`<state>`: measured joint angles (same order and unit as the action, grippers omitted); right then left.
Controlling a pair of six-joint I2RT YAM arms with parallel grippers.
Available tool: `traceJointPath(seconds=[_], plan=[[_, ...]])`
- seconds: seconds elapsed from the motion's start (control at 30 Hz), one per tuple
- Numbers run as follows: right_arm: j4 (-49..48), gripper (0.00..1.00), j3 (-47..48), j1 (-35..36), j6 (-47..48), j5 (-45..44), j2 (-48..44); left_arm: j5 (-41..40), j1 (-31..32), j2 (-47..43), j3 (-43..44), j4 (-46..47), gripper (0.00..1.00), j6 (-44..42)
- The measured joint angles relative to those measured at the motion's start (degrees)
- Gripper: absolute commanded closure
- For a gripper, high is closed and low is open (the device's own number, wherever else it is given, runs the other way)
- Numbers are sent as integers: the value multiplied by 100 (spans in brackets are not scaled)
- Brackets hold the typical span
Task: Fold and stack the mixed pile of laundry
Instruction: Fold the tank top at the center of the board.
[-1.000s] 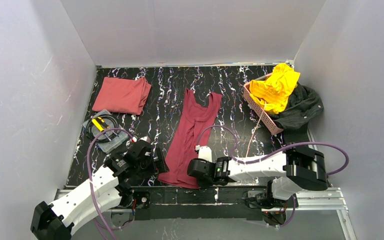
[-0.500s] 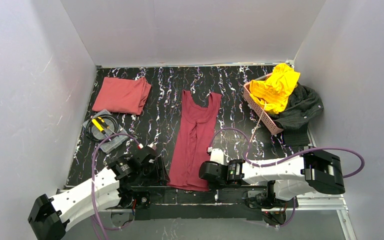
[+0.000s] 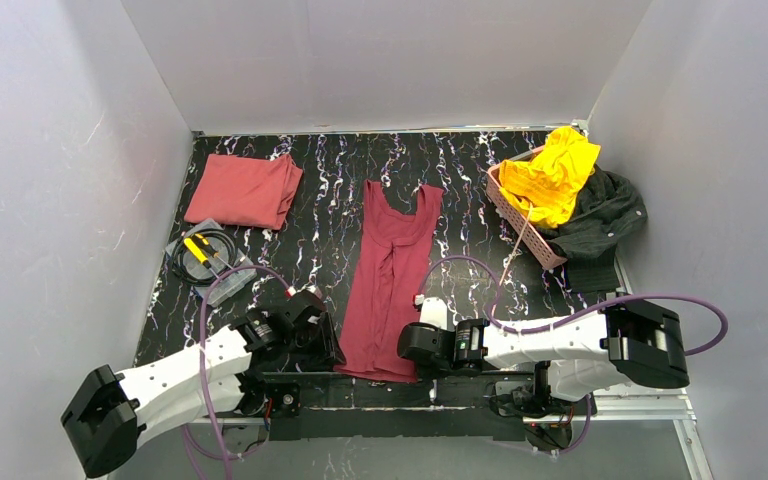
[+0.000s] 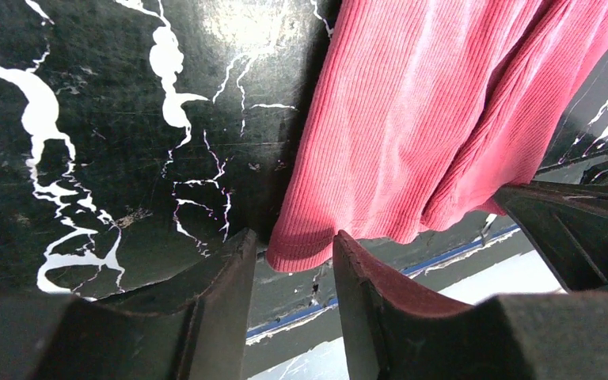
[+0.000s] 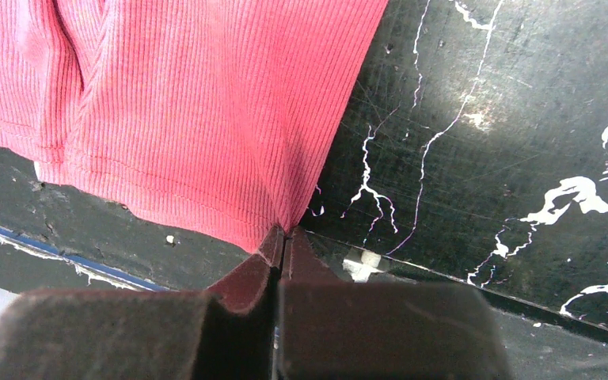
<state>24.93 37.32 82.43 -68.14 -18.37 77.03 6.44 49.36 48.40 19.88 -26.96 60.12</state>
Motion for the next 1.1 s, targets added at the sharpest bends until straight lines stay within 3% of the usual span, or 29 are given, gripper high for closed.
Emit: traceJointPath(seconds=[0.23, 0.43, 0.77, 1.1], plan=[[-26, 99, 0, 15, 0, 0, 31, 26, 22, 173, -2, 214, 67, 15], [-46, 99, 0, 20, 17, -13, 26, 59, 39, 330, -63, 479, 100, -9], [-98, 99, -70, 20, 46, -153, -614, 214, 66, 0, -50, 811, 100, -417], [280, 99, 184, -13, 175, -837, -1211, -48, 2, 11, 660, 839, 100, -629]])
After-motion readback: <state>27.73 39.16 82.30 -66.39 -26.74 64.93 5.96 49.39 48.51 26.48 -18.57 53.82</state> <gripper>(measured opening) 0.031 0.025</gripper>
